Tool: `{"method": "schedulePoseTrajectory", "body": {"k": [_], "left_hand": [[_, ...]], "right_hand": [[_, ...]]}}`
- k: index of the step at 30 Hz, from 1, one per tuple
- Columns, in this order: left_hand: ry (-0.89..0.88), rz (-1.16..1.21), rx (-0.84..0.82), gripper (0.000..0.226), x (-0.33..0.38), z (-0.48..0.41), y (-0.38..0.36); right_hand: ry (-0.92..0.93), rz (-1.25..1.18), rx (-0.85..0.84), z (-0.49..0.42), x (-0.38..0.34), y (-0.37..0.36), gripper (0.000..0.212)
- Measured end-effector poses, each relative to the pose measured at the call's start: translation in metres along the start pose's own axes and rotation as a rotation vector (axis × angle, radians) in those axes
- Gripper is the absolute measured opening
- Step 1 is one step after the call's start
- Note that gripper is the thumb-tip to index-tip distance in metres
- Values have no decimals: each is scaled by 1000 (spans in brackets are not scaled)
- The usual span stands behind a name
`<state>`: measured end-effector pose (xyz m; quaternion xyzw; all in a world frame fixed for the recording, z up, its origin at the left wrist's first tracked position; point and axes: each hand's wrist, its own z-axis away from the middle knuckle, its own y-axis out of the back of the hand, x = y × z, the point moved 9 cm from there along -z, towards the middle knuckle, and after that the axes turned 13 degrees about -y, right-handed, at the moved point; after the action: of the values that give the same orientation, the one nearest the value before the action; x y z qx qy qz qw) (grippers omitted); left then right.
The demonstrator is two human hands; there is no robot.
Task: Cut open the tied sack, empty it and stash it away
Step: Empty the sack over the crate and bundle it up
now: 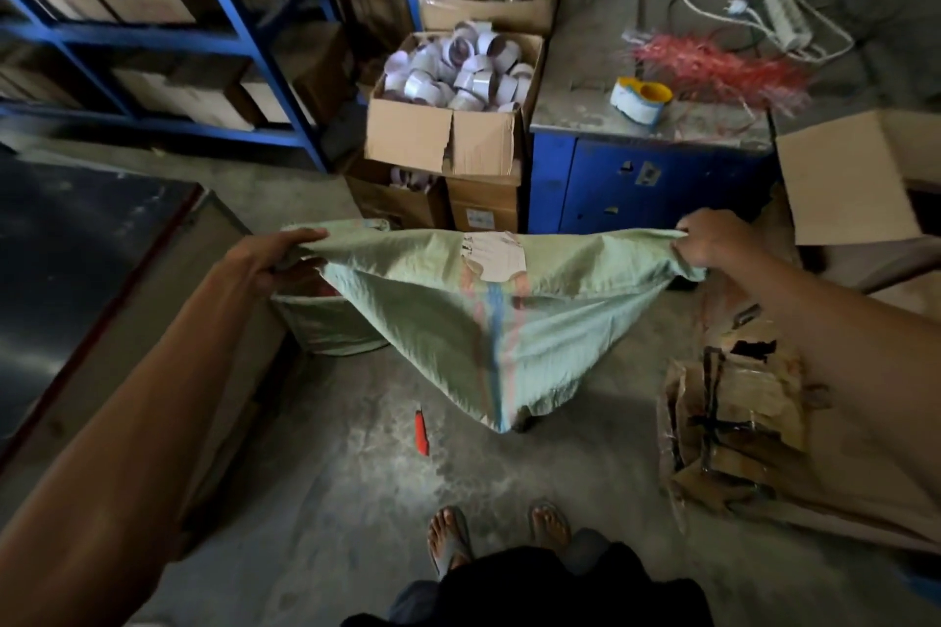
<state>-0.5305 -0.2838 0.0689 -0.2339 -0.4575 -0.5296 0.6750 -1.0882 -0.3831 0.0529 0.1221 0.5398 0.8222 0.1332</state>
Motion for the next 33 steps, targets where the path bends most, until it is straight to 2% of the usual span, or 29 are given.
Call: {"method": "schedulePoseTrajectory", "body": {"k": [5,10,15,18,19,21,23,25,26,28,29,31,32,33], "left_hand": [[-146,25,97,20,51,10,11],[-274,144,145,16,77,17,23],[-320,527,120,21,83,26,17],[-298,799,53,48,86,23,15],[-294,814,49,45,88,25,15],[-276,764,49,26,91,29,12],[-316,765,47,18,98,31,11],[-378,968,40,15,109,36,15],[-382,1067,56,15,110,36,18],[-345,1093,122,22,104,33,26],[-331,1055,138,31,102,34,30],[-296,1011,162,47,95,34,33],[-293,986,147,45,94,37,32],[-296,904,127,33,93,40,30]], "right_hand": [[-18,-85,54,-18,-10,33,30],[112,-331,186,7,-28,79,29],[221,-468,429,26,-40,103,36],[269,-524,615,42,-47,115,30],[267,-495,603,43,-51,114,29],[242,-457,524,42,-58,111,32],[302,-595,614,57,-58,123,28],[327,-703,735,71,-55,137,25],[306,-698,703,65,-57,136,25],[237,-651,523,50,-60,125,28],[243,-683,506,49,-60,125,30],[260,-820,588,55,-52,131,29],[245,-850,590,56,-49,129,27],[210,-837,554,55,-49,123,27]]}}
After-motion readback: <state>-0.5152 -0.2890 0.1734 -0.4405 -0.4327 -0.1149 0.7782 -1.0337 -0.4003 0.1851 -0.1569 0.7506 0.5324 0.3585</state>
